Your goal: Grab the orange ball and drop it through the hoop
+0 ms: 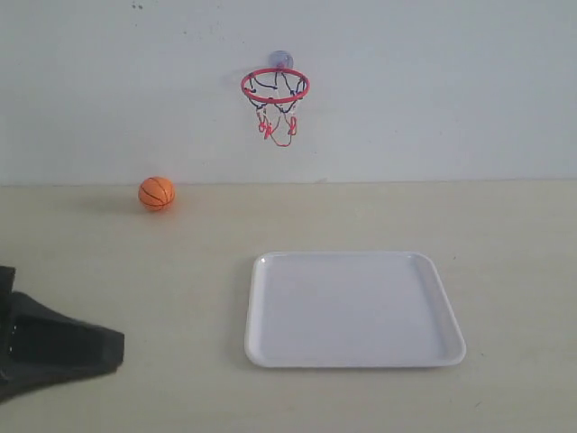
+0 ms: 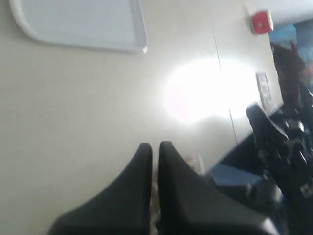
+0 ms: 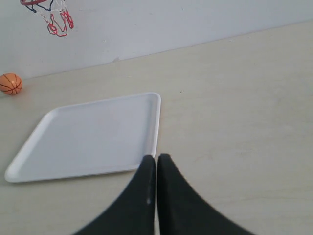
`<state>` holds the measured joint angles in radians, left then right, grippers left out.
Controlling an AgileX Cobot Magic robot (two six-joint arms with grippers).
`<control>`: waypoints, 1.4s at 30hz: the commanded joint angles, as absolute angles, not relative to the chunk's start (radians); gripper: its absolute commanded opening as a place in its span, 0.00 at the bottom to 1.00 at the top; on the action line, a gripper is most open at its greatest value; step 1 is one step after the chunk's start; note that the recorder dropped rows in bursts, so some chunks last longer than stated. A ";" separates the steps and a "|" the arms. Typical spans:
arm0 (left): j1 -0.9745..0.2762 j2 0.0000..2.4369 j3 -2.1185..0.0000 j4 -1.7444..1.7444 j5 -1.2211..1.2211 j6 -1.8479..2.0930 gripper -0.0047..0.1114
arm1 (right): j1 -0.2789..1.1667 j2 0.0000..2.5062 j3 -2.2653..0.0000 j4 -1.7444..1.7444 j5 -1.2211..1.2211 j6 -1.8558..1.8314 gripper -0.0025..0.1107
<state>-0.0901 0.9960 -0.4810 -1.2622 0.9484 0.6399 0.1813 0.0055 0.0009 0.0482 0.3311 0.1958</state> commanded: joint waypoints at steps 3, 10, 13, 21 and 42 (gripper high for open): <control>-0.091 0.747 -0.476 -1.242 0.622 0.683 0.08 | 0.180 0.000 0.000 0.041 0.322 0.199 0.02; -0.091 0.580 -0.476 -1.113 0.383 0.787 0.08 | 0.180 0.000 0.000 0.041 0.322 0.199 0.02; -0.091 0.508 -0.476 -0.929 0.369 0.808 0.08 | 0.180 0.000 0.000 0.041 0.322 0.199 0.02; -0.091 0.272 -0.476 -0.681 0.416 0.808 0.08 | 0.180 0.000 0.000 0.041 0.322 0.199 0.02; -0.077 0.000 -0.150 0.113 0.305 -0.325 0.08 | 0.180 0.000 0.000 0.041 0.321 0.199 0.02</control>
